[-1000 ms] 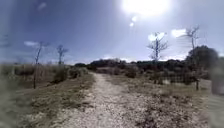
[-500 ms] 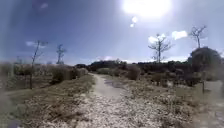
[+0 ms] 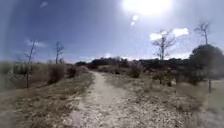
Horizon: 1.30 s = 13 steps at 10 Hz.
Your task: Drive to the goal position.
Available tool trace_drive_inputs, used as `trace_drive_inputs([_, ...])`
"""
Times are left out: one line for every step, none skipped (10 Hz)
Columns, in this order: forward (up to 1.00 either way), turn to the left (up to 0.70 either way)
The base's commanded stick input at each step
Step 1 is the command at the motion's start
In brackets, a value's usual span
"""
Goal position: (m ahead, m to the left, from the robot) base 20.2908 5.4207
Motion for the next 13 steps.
trace_drive_inputs([0.7,0.0])
trace_drive_inputs([0.7,0.0])
trace_drive_inputs([0.7,0.0])
trace_drive_inputs([0.7,0.0])
trace_drive_inputs([0.7,0.0])
trace_drive_inputs([0.7,0.0])
trace_drive_inputs([0.7,0.0])
trace_drive_inputs([0.7,0.0])
trace_drive_inputs([0.7,0.0])
trace_drive_inputs([0.7,0.0])
trace_drive_inputs([0.7,0.0])
trace_drive_inputs([0.7,0.0])
trace_drive_inputs([0.7,0.0])
